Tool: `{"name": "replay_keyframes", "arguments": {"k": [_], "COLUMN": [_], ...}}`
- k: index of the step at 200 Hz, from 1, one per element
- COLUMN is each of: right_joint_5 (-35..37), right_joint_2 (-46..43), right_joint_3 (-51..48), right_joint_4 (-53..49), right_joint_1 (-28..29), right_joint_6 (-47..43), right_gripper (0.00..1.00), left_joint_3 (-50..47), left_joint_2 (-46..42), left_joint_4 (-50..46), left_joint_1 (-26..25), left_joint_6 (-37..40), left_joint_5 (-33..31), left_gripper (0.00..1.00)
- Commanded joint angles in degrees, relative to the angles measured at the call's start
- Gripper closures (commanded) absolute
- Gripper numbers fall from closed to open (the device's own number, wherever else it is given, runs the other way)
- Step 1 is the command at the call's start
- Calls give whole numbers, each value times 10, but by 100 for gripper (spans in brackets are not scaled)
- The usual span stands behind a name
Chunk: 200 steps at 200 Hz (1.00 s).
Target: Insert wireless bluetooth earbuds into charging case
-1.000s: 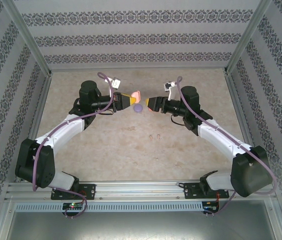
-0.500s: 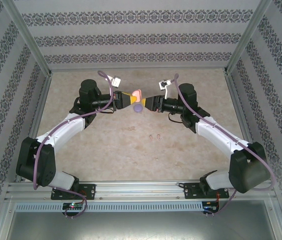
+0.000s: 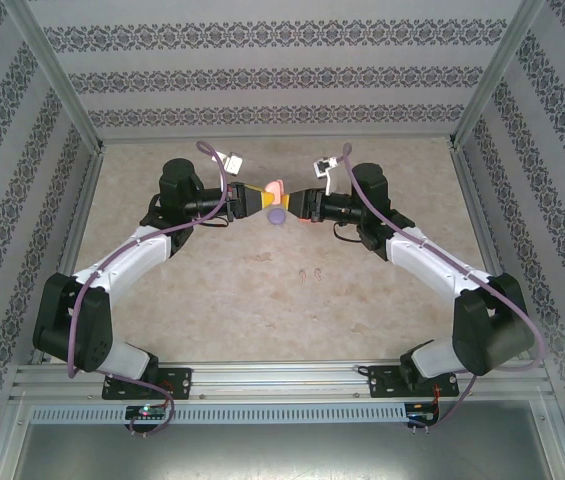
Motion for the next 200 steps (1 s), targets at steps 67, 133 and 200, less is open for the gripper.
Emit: {"name": "replay_keyframes", "arguments": {"k": [67, 133, 200], "right_joint_5": [-10, -10, -2], "right_joint_2": [10, 22, 21], "right_joint_3": [32, 29, 39], "right_joint_4": [32, 42, 41], "right_joint_1": [9, 13, 13], "right_joint_6": [3, 10, 12], "right_gripper": [62, 70, 93], "left_joint_3": [12, 15, 8], "left_joint_2": [-1, 0, 1], "left_joint_4": [38, 42, 38], "left_joint_1": [-1, -8, -12], "left_joint_6": [-5, -8, -5], "left_joint_5": [20, 18, 15], "left_gripper": [100, 100, 100]}}
